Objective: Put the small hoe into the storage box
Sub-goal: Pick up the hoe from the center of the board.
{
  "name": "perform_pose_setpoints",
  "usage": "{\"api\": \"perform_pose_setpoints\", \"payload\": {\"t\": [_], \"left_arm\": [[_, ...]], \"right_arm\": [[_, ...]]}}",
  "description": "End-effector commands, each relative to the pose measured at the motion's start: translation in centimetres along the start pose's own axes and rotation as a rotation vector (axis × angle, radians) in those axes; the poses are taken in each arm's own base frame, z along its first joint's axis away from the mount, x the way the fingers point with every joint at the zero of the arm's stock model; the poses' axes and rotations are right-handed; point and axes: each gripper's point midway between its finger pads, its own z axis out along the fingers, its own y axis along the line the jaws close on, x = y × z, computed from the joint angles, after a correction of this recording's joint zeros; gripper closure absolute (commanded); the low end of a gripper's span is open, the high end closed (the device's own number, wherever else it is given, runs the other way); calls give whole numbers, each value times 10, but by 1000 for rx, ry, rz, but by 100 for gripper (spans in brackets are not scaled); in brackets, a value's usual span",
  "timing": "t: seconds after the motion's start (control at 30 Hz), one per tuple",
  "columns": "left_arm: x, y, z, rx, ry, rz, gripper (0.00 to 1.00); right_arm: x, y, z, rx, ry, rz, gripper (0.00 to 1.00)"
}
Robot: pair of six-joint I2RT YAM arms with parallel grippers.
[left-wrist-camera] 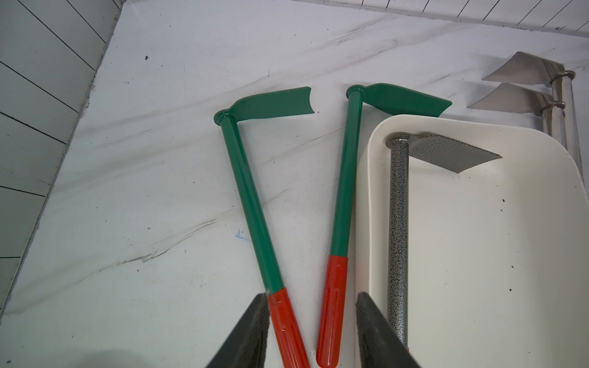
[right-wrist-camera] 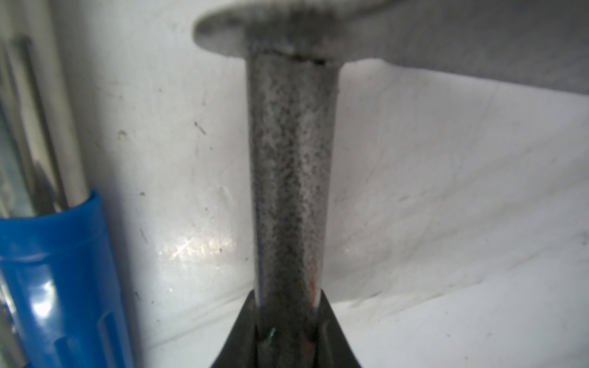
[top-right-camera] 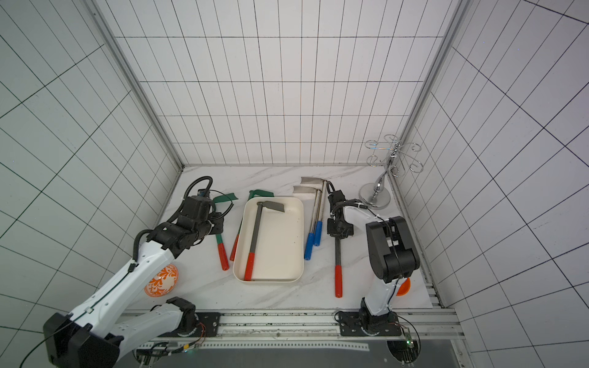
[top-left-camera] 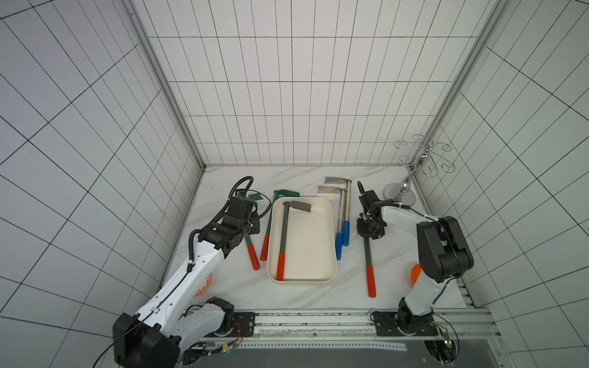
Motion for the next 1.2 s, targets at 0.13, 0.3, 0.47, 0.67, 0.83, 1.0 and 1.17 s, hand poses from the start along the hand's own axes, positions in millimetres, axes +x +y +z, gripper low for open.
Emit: {"api": "perform_pose_setpoints", "payload": {"t": [0.13,0.3,0.47,0.67,0.83,1.0,1.17], "left_arm": [[-9,-2,-7,14,-38,-6,53],[-9,-3,-8,18,-39,-8,53],[-9,-2,-11,21,-46,-13,53],[-8,-2,-11,22,-48,-16,53],[-7,-1,-12,23,-47,-17,53],[-7,-1,-13,22,-49,-14,53],[-10,-1,-15,25,-57,-16,53]], "right_arm": [[-34,16,-37,-66,-93,12,100],[-34,21,-52,-108,-109,20,100],[-34,25,-75,-150,-138,32,100],[-34,28,-101,-193,-172,64,100],[-30,31,-111,-228,-168,81,100],[-30,32,-120,-242,-179,112,100],[-34,48,-139,-290,-208,127,100]]}}
